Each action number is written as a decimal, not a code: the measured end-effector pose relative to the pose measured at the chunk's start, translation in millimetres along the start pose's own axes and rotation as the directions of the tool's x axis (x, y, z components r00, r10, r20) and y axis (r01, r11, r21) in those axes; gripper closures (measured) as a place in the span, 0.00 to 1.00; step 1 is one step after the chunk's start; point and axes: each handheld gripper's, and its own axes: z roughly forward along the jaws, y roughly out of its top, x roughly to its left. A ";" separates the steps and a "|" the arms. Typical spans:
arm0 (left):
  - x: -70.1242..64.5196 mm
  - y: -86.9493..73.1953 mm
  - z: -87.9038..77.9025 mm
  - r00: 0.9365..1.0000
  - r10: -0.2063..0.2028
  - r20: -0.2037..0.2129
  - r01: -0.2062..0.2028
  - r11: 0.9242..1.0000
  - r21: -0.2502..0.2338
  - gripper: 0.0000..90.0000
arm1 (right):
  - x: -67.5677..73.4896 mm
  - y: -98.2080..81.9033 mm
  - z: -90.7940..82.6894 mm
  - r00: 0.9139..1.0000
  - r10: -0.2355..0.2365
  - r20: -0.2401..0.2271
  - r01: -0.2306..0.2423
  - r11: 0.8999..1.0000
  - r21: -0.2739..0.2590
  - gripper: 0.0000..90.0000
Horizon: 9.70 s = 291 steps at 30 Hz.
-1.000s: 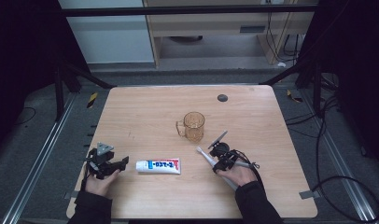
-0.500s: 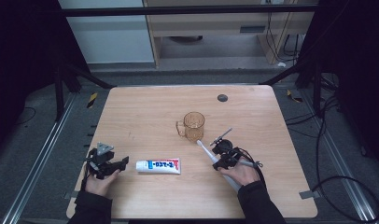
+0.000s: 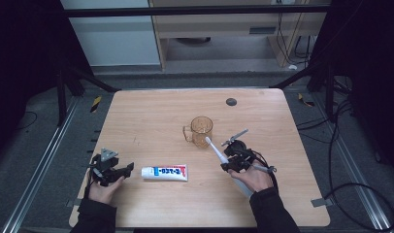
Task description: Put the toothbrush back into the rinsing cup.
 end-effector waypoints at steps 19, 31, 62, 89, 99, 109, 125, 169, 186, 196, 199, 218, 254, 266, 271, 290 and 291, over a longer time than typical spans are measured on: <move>0.3 0.1 -0.6 1.000 -0.005 -0.002 0.005 1.000 -0.007 0.37 | -1.5 7.2 -38.9 0.997 0.077 -0.020 -0.078 0.906 -0.415 0.75; 0.7 0.0 -0.6 1.000 -0.007 -0.002 0.007 1.000 -0.009 0.37 | 1.4 17.4 -50.7 0.990 0.138 -0.031 -0.129 0.790 -0.600 0.74; 3.3 0.1 -1.9 1.000 -0.020 -0.008 0.020 0.999 -0.026 0.37 | 6.3 68.8 -43.4 0.966 0.256 -0.043 -0.176 0.524 -0.833 0.74; 6.6 0.2 -4.7 0.999 -0.040 -0.018 0.039 0.998 -0.052 0.40 | -9.9 103.9 -6.6 0.950 0.313 -0.002 -0.163 0.488 -0.857 0.74; 6.6 0.2 -4.5 0.999 -0.036 -0.017 0.035 0.998 -0.048 0.41 | -17.4 104.7 1.0 0.948 0.317 0.026 -0.146 0.506 -0.850 0.74; 6.7 0.1 -4.5 0.999 -0.037 -0.017 0.036 0.998 -0.049 0.41 | -21.4 105.5 7.5 0.947 0.319 0.037 -0.141 0.515 -0.845 0.74; 6.3 0.2 -4.4 0.999 -0.034 -0.019 0.033 0.998 -0.048 0.41 | -24.8 100.8 24.7 0.947 0.319 0.049 -0.145 0.556 -0.819 0.74; 5.3 0.3 -4.4 0.999 -0.031 -0.020 0.030 0.998 -0.046 0.41 | -19.2 78.0 52.9 0.958 0.277 0.077 -0.136 0.674 -0.726 0.74; 4.4 0.5 -4.2 0.999 -0.030 -0.019 0.029 0.999 -0.045 0.41 | -19.1 70.0 55.5 0.966 0.242 0.093 -0.113 0.715 -0.690 0.74; 4.2 0.5 -4.2 0.999 -0.029 -0.018 0.029 0.999 -0.045 0.41 | -19.9 66.2 59.4 0.968 0.236 0.082 -0.120 0.725 -0.678 0.74; 4.1 0.5 -4.2 0.999 -0.029 -0.017 0.029 0.999 -0.045 0.41 | -19.8 65.8 59.4 0.969 0.235 0.081 -0.119 0.726 -0.678 0.74; 4.1 0.6 -4.3 0.999 -0.030 -0.018 0.029 0.999 -0.046 0.41 | -17.6 66.3 60.6 0.974 0.209 0.088 -0.094 0.727 -0.680 0.74; 4.2 0.9 -4.5 0.999 -0.030 -0.017 0.029 0.999 -0.045 0.40 | -10.9 66.9 58.8 0.981 0.172 0.091 -0.068 0.741 -0.668 0.72; 4.4 0.9 -4.7 0.999 -0.030 -0.018 0.029 0.999 -0.045 0.40 | -9.6 69.7 57.9 0.981 0.165 0.103 -0.054 0.741 -0.670 0.69; 4.3 1.0 -4.9 0.999 -0.030 -0.016 0.030 0.998 -0.046 0.40 | -9.7 69.8 56.8 0.978 0.174 0.113 -0.052 0.732 -0.679 0.57; 3.2 2.8 -8.5 0.999 -0.032 0.001 0.032 0.998 -0.059 0.42 | -1.8 51.7 29.6 0.985 0.148 0.091 -0.052 0.753 -0.656 0.30; 2.9 3.0 -8.9 0.999 -0.032 0.003 0.032 0.998 -0.061 0.42 | -1.6 48.7 26.9 0.985 0.144 0.095 -0.047 0.755 -0.654 0.30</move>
